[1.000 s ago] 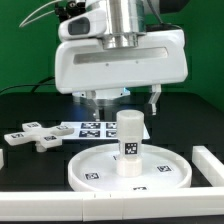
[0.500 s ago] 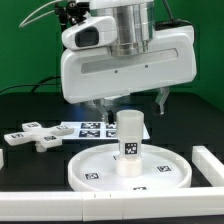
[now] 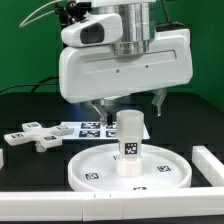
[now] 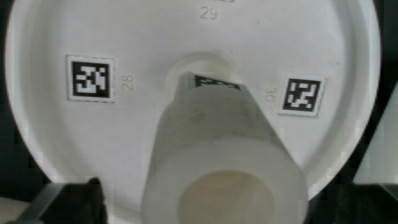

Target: Assemble round table

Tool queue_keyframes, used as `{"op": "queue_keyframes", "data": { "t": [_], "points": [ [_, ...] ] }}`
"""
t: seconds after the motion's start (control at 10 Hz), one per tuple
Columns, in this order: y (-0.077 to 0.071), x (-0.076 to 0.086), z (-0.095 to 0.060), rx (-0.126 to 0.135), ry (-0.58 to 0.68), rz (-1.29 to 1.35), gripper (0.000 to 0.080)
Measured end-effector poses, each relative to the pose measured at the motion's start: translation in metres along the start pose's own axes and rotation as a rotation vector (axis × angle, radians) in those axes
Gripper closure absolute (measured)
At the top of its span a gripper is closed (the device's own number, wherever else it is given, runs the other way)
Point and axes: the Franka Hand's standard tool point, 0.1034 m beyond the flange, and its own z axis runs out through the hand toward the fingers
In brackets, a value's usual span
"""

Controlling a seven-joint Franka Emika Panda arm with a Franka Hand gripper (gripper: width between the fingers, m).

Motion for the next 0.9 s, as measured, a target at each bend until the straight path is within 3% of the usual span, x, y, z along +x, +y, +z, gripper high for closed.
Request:
{"op": "queue_keyframes", "data": {
  "t": [0.3,0.4,0.5,0.6,0.9],
  "points": [
    [-0.0008,0.0004,0.0029,-0.003,0.008,-0.007,0.015],
    [-0.0008,0.0004,0.0029,-0.003,0.008,-0.007,0.0258],
    [-0.0008,0.0004,0.0029,-0.003,0.008,-0.007,0.0258],
    [-0.0007,0.0004,0.0028,-0.003,0.009,-0.007,0.0394],
    [-0.0008,0.0004,0.0029,-0.003,0.009,0.008,0.0393]
  ]
}}
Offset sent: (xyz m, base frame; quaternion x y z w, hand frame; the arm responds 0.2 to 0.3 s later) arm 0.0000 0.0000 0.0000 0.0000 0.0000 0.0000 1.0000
